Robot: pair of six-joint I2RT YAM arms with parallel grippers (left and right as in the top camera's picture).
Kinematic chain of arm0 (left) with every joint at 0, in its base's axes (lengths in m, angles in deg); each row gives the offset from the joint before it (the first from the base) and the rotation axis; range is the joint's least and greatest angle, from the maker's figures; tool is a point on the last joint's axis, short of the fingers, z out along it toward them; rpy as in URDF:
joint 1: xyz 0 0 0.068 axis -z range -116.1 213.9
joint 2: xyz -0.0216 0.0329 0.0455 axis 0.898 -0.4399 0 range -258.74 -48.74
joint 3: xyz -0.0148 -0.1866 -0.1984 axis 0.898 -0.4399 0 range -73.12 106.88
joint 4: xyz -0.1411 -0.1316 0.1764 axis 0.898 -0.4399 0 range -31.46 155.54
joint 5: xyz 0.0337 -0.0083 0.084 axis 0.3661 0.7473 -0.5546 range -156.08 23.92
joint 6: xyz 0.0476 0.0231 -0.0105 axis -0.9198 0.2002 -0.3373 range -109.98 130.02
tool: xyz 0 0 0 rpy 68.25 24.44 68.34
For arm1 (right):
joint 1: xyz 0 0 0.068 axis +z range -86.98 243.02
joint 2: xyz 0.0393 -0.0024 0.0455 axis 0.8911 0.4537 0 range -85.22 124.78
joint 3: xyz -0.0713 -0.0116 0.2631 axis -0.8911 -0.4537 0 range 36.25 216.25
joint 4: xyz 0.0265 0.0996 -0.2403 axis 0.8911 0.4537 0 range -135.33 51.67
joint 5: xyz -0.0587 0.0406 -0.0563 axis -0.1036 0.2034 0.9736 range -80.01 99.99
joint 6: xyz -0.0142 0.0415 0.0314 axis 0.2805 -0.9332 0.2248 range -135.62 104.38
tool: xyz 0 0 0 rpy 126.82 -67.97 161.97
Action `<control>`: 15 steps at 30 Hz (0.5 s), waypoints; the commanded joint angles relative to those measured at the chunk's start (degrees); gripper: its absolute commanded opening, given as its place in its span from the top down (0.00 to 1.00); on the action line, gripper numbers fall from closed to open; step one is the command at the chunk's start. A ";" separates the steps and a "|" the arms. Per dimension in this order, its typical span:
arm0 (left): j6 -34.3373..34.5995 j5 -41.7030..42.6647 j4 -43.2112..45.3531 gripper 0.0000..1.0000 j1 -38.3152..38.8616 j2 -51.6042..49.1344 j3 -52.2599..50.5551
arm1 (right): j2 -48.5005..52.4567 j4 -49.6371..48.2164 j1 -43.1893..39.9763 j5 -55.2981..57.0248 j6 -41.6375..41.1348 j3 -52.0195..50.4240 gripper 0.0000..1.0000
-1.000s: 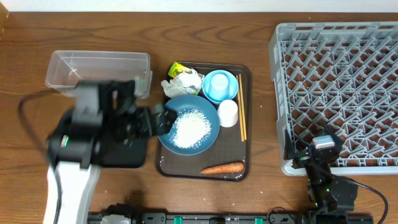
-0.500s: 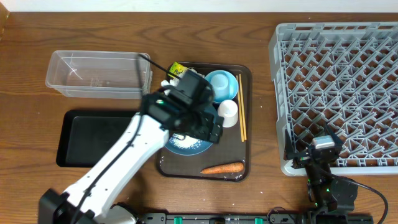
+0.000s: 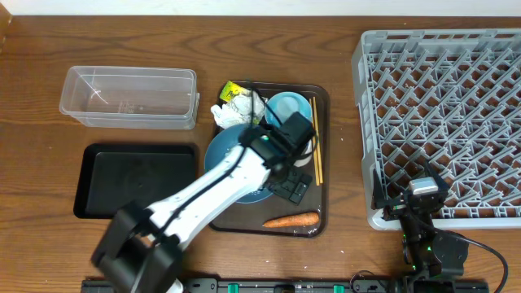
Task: Sort waste into correct bins and load items into the dishwasher rack
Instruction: 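Reach the left gripper to the blue rice bowl rim and grasp it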
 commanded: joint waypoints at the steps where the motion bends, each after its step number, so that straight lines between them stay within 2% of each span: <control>1: -1.29 -5.66 1.36 0.00 0.28 -4.35 0.48 | -0.35 0.24 -0.70 0.13 0.39 -0.07 0.01; 4: -0.87 -5.66 2.67 0.08 0.28 -7.28 0.48 | -0.35 0.22 -0.70 0.13 0.39 -0.07 0.01; 7: 0.22 -5.66 3.96 0.21 0.28 -9.11 0.48 | -0.35 0.24 -0.70 0.13 0.39 -0.07 0.01; 15: 0.42 -5.64 4.17 0.36 0.57 -9.53 0.28 | -0.35 0.24 -0.70 0.13 0.39 -0.07 0.01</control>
